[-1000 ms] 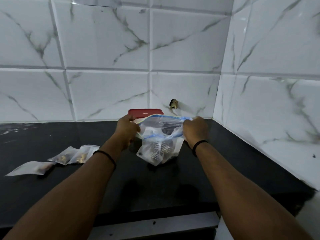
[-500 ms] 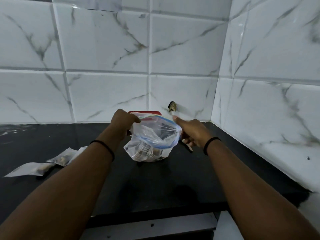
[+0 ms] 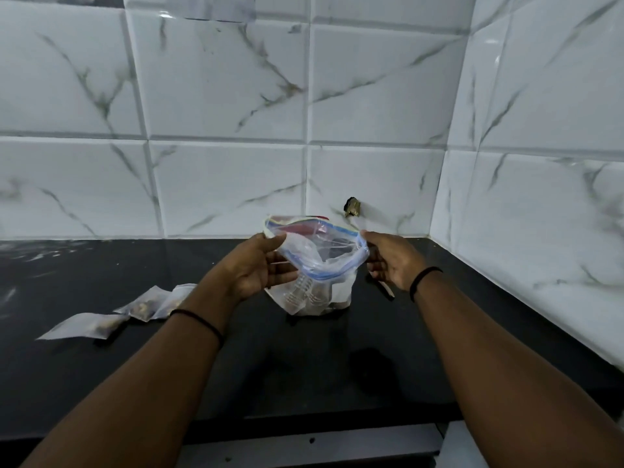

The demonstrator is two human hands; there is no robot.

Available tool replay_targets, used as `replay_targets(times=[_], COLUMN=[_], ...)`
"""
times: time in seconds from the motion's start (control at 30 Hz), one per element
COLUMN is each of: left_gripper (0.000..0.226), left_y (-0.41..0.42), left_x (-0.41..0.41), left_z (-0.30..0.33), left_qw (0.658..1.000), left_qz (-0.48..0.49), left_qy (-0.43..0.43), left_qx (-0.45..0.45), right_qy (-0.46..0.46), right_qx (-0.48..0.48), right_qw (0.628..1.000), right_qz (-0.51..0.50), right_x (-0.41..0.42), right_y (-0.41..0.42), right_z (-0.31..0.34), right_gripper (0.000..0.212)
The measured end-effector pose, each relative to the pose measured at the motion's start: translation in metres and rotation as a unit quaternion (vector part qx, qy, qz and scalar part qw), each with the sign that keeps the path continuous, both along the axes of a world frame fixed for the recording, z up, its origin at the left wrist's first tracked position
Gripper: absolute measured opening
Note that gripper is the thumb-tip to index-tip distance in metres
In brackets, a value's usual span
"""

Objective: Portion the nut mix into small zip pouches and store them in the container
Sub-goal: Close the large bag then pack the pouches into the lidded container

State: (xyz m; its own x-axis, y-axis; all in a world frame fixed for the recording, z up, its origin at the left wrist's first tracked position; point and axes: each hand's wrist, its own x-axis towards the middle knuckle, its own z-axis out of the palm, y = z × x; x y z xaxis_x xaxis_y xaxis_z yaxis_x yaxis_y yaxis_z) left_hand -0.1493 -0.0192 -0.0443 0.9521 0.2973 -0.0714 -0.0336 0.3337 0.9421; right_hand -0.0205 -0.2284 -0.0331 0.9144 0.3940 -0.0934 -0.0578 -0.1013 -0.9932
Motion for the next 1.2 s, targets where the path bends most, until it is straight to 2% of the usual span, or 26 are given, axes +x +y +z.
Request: replay_targets(times=[0.13,0.3,0.5,0.73,0.8,0.93,1.0,1.1,1.2], left_gripper=[0.026,0.027,0.054,0.057,0.050,0.060,0.055,0.052,0.058], left_y=[0.007,0.008,0.012,0.011,0.009,0.009,0.010,0.007,0.009], left_x=[0.003,0.009,0.012,0.011,0.015,0.021,0.020,0.017,0.013], left_z=[-0.009,-0.015,-0.016,-0.008,-0.004,-0.001,-0.003,-0.006,-0.008], left_qw=[0.994,0.996,0.998,0.995,0.997,0.998,0.997,0.998,0.998], left_qz=[-0.030,0.000,-0.007,-0.033,-0.002,0.053,0.060,0.050,0.046], left_qy=[-0.091,-0.068,-0.057,-0.052,-0.047,-0.035,-0.031,-0.024,-0.017], left_qx=[-0.054,-0.051,-0.035,-0.085,-0.062,-0.025,-0.029,-0.040,-0.038], right_qy=[0.055,0.099,0.123,0.148,0.141,0.147,0.154,0.149,0.146], right_qx=[0.014,0.005,-0.026,0.050,0.073,0.185,0.217,0.211,0.204], right_qw=[0.994,0.985,0.969,0.974,0.977,0.963,0.957,0.960,0.963], right_qz=[0.090,0.144,0.213,0.167,0.143,0.125,0.119,0.105,0.096], right_x=[0.003,0.005,0.004,0.003,0.001,-0.003,-0.004,-0.006,-0.009], right_y=[-0.009,-0.014,-0.016,-0.011,-0.009,-0.007,-0.008,-0.009,-0.009], right_z=[0.004,0.010,0.015,0.005,0.003,0.004,0.004,-0.001,-0.004], right_gripper=[0.024,0.022,0.035,0.014,0.019,0.025,0.031,0.024,0.019])
